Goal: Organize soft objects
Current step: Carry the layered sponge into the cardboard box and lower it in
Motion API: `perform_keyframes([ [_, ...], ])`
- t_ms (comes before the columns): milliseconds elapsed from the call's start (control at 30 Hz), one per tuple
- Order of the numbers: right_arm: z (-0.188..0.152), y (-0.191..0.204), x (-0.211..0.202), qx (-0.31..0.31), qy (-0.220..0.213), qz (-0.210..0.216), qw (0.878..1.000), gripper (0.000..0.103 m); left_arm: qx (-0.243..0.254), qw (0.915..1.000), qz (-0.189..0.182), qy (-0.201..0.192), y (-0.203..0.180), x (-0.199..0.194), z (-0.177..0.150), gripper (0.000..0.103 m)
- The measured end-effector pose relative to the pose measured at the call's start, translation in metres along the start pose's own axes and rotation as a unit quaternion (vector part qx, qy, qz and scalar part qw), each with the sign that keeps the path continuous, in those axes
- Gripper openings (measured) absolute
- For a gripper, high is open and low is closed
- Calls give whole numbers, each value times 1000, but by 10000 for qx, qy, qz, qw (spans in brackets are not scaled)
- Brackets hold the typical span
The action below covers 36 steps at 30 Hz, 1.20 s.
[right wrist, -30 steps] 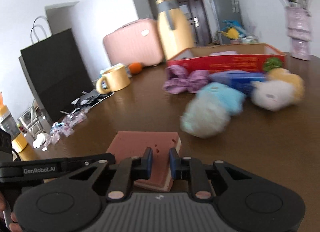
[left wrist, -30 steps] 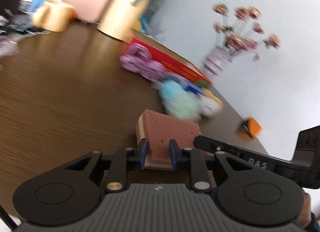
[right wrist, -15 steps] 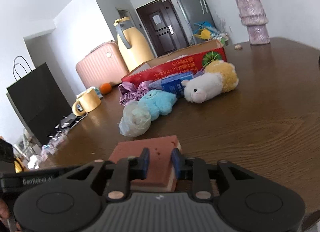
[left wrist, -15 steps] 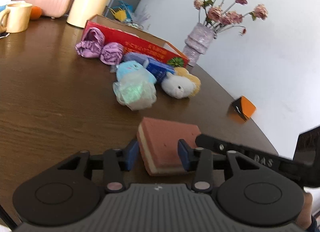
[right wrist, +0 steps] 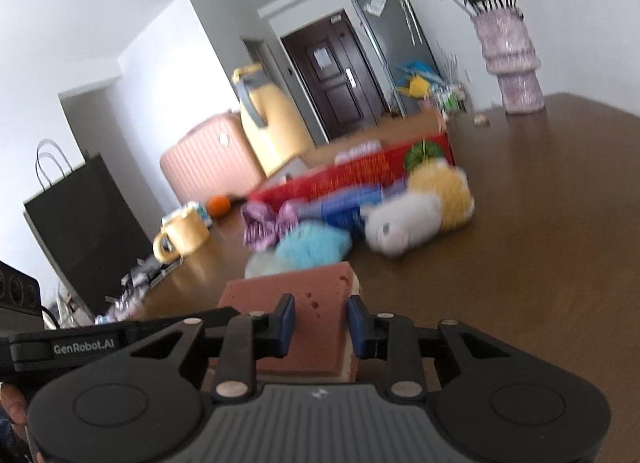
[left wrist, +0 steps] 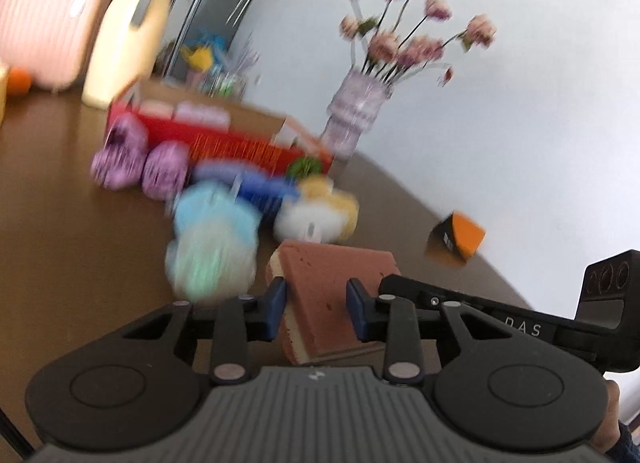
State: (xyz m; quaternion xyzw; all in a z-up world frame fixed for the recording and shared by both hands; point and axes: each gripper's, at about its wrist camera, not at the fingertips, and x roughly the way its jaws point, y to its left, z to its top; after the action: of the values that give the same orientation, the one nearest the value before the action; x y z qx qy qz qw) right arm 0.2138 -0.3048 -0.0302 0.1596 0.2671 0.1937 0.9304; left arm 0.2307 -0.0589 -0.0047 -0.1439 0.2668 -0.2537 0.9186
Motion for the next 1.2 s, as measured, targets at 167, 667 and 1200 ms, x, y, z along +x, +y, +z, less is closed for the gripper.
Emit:
perform_keyframes([
  [167,46,0,13,-98,-447,3,9990,28,260,9987,78,-433,6,22,55,33],
  [667,201,23,231,-136,-245,393,9988,27,-515,9921,1077,-386,158,136,206,33],
  [1200,181,12,326,-229,559,60,9982,28,562,9834,1718,146,177,186,185,59],
])
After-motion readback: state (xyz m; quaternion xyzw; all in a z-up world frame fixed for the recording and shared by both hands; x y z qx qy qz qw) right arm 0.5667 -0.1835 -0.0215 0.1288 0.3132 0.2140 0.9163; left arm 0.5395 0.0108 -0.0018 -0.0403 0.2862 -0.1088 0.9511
